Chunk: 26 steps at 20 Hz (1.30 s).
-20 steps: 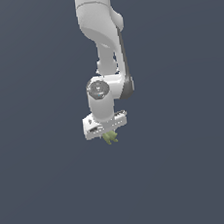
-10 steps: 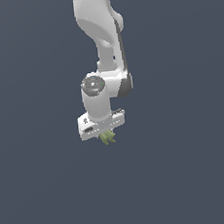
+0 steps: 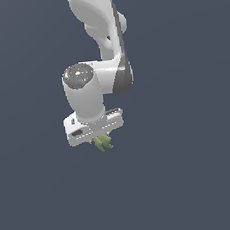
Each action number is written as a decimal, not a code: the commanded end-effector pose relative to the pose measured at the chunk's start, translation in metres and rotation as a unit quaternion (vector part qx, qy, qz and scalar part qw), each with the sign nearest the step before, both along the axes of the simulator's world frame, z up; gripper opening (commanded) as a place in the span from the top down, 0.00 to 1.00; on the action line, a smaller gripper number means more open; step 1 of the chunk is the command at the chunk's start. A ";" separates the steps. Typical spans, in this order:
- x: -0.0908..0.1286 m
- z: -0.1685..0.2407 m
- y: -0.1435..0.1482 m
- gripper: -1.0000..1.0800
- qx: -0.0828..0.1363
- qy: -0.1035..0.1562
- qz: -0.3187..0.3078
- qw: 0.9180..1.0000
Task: Pick up the object and move it to a goal position.
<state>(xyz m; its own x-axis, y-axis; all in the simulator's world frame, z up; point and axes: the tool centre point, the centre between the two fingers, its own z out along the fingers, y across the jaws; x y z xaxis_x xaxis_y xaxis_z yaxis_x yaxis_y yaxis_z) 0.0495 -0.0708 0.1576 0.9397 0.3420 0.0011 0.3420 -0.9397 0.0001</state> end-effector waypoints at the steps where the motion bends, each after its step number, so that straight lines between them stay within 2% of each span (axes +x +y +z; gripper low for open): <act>1: 0.011 0.020 -0.007 1.00 0.000 0.000 0.000 1.000; 13: 0.052 0.093 -0.034 1.00 0.000 0.000 0.000 1.000; 26: 0.082 0.141 -0.052 1.00 0.000 0.000 0.000 1.000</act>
